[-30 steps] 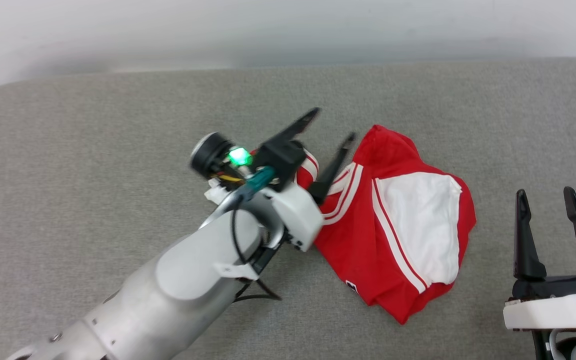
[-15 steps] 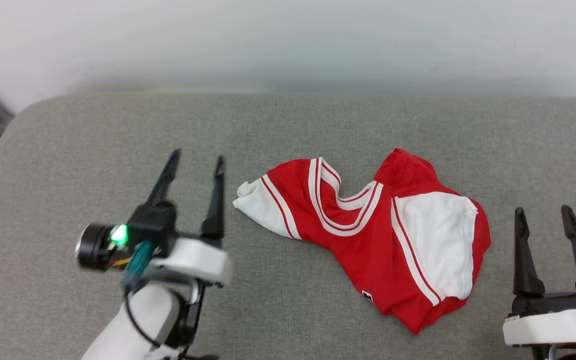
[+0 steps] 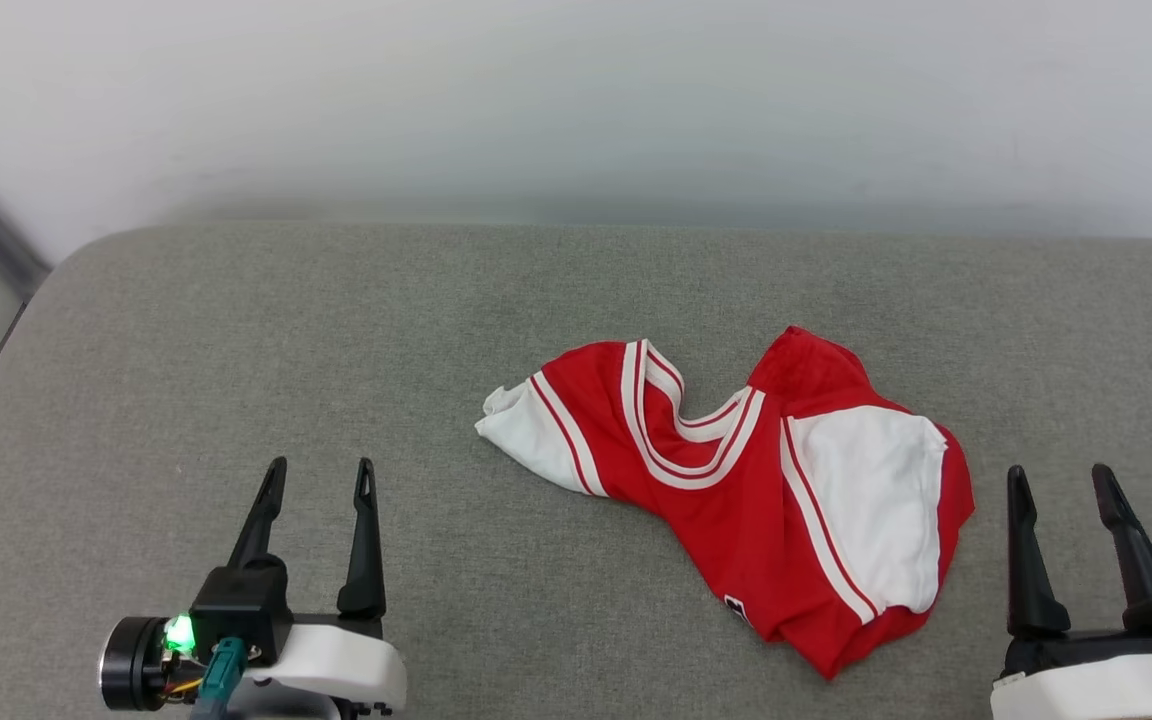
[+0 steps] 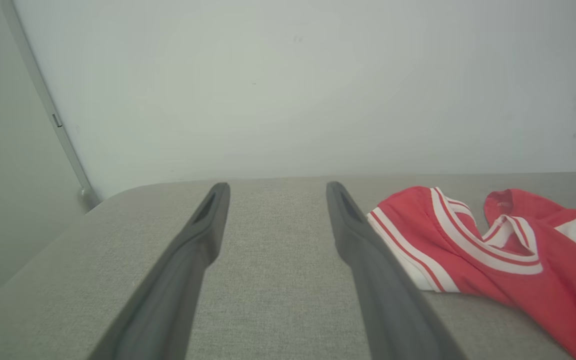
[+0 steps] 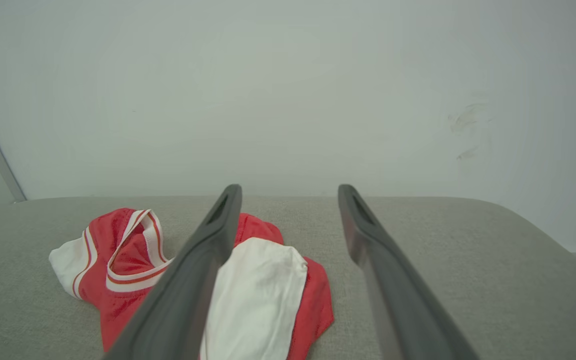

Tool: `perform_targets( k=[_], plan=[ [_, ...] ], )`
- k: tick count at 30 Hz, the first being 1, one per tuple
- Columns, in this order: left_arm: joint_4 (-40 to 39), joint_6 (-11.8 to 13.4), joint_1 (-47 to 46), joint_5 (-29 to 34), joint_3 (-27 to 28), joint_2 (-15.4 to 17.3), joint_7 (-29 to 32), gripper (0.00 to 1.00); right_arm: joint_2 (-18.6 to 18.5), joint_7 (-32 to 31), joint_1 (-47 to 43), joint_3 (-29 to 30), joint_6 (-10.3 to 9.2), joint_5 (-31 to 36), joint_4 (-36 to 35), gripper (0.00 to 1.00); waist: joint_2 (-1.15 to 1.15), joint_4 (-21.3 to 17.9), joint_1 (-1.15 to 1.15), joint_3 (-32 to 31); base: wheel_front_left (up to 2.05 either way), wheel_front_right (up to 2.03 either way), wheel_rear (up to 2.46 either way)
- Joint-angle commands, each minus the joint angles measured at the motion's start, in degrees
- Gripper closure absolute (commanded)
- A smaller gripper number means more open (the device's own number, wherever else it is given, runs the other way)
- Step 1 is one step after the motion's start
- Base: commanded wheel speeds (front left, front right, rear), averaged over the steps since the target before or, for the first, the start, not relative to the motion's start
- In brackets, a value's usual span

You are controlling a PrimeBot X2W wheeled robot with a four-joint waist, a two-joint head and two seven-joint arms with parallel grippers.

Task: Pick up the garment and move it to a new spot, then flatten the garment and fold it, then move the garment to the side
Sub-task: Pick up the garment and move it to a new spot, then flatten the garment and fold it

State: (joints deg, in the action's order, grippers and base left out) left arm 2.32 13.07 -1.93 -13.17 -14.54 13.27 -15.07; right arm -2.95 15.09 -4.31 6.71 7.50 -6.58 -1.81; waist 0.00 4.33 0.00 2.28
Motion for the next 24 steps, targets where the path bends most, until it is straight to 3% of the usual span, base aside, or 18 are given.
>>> perform_targets(
  k=[1,13,24],
  plan=[
    [0.0,-0.4,0.7,0.4,0.4,-0.3,-0.1,0.00,0.1,0.1,-0.8,-0.1,-0.02,-0.2,0.2,0.00,0.00,-0.1,0.00,-0.1,0.00,0.00,0.00],
    [0.3,-6.5,5.2,6.7,6.7,-6.0,-0.1,0.00,0.1,0.1,-2.9,-0.1,-0.02,-2.7,1.9,0.00,0.00,-0.7,0.00,-1.5,0.00,0.00,0.00],
    [0.2,-8.7,5.7,9.1,9.7,-8.0,-0.1,0.00,0.1,0.1,1.0,0.7,-0.02,-1.3,0.3,0.00,0.00,-1.4,0.00,-1.5,0.00,0.00,0.00]
  ],
)
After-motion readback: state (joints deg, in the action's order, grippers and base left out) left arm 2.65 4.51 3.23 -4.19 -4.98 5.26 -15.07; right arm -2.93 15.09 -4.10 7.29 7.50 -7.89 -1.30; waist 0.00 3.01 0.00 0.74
